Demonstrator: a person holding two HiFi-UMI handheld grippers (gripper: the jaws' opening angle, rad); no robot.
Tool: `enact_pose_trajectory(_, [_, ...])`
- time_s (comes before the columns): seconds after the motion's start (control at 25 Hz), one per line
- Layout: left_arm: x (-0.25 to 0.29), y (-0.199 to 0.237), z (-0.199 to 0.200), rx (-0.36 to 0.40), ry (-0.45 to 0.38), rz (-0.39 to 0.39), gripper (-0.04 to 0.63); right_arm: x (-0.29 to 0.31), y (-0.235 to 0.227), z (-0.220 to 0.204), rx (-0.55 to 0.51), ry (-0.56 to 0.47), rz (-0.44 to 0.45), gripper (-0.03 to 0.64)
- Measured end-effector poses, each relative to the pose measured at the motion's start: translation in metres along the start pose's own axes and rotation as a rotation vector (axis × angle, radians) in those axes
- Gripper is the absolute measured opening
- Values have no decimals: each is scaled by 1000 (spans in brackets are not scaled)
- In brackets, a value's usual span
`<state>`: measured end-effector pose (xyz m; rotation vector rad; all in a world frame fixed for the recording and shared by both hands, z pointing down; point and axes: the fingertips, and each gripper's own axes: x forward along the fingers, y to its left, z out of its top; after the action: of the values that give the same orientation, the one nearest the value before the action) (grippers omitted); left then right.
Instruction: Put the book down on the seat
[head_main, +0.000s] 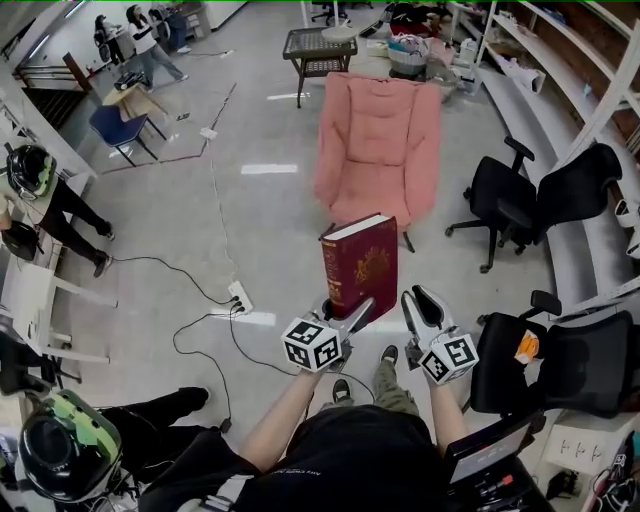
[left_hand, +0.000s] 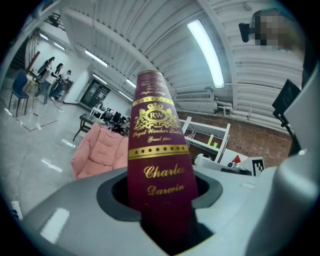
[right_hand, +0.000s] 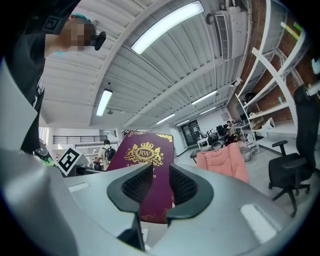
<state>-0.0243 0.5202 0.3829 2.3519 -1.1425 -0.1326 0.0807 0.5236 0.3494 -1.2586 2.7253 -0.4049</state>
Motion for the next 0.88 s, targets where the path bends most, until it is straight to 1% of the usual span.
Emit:
enact_pose_trajectory(0.24, [57,7,13,4,3,49,235,26,-57,16,30,-48,32,109])
enact_pose_trajectory(0.36, [92,0,21,22,3,62,235,37,-89,25,39,-39,65,115])
enact_pose_trajectory(0.48, [119,-4,27,15,1,87,235,45,-118,32,71,-37,83,117])
enact_pose_trajectory(0.68, [145,0,32,12,12,133,235,55,-156,38,110,-39,95,118])
enact_pose_trajectory(0.88, [160,12,36,15,34,154,235,70,-175,37,139,-30,94,120])
